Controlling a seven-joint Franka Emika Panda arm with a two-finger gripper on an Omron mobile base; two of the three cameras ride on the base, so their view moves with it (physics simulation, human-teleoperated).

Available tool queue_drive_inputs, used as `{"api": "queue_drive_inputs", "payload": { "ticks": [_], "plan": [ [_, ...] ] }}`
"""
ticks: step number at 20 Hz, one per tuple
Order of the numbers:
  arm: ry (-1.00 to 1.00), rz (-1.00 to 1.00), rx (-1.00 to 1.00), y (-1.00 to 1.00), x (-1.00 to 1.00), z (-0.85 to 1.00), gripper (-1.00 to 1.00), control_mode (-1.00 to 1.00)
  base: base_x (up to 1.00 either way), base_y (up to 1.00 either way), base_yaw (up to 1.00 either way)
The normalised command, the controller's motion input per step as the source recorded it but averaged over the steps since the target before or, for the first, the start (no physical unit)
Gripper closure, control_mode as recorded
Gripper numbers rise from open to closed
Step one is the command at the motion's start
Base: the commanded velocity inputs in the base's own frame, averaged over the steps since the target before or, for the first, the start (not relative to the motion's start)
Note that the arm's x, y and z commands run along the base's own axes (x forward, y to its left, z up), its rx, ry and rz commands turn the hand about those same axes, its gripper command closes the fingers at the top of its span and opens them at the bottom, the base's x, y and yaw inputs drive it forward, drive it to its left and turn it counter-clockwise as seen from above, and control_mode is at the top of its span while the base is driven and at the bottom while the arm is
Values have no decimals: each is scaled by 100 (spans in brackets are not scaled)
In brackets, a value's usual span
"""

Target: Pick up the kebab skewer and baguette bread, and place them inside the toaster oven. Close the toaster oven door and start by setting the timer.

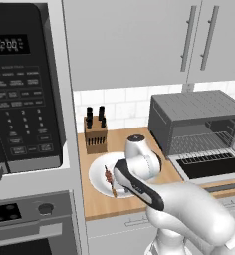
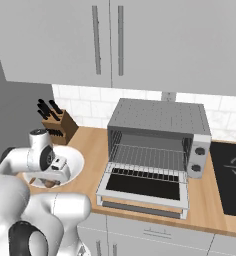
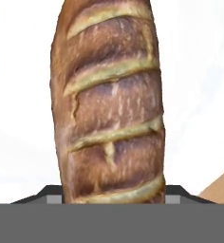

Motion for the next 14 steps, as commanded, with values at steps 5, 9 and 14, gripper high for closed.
{"api": "queue_drive_inputs", "payload": {
  "ticks": [5,9,14],
  "plan": [
    [-5,2,3,-59,-70,82,100,-100,0,0,0],
    [0,0,0,-76,-69,100,100,-100,0,0,0],
    [-2,0,0,-71,-64,84,100,-100,0,0,0]
  ]
}}
